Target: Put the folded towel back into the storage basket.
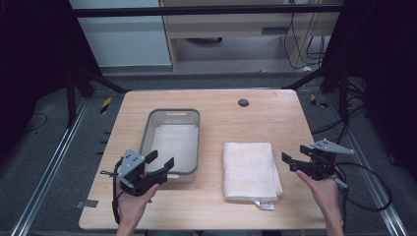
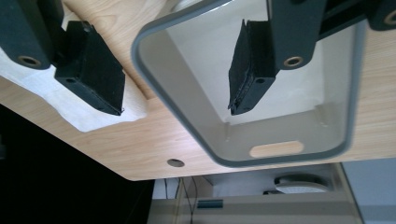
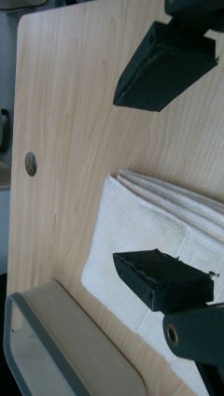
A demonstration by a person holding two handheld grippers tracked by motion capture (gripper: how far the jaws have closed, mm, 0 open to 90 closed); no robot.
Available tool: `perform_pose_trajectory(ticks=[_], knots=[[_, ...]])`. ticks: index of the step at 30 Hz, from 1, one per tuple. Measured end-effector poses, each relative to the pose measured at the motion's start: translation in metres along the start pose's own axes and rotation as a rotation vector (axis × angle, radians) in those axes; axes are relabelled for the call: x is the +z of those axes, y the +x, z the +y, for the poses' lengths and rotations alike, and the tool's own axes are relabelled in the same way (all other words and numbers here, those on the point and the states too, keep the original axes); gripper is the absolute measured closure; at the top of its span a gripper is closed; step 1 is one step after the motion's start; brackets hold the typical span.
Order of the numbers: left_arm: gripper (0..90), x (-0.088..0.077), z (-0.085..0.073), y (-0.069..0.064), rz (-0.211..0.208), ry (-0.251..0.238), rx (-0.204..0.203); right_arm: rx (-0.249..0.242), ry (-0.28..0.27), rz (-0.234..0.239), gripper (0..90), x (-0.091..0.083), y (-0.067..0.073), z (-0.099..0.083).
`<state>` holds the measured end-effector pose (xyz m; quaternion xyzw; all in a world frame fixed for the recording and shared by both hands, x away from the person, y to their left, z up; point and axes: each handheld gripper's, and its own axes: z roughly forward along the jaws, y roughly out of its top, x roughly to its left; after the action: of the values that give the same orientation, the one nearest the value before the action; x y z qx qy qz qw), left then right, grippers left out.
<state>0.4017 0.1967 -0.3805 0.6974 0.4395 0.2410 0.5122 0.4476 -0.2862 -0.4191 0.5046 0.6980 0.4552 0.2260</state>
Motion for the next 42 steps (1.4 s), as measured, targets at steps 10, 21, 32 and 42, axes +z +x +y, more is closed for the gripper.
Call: perform_pose_trajectory(ticks=[10, 21, 32, 42], knots=[[35.7, 0.030, 0.004, -0.034, -0.057, 0.036, 0.021, -0.024, 0.021, 0.025, 20.6, 0.014, 0.008, 0.013], [38.9, 0.059, 0.003, -0.067, -0.117, 0.080, 0.025, -0.006, 0.016, 0.033, 21.4, 0.022, 0.006, 0.013], [40.6, 0.081, -0.008, -0.093, -0.151, 0.129, 0.048, -0.005, 0.047, 0.041, 21.3, 0.031, 0.007, 0.009], [41.8, 0.094, -0.029, -0.104, -0.146, 0.179, 0.066, -0.016, 0.065, 0.036, 21.0, 0.042, 0.011, 0.005]])
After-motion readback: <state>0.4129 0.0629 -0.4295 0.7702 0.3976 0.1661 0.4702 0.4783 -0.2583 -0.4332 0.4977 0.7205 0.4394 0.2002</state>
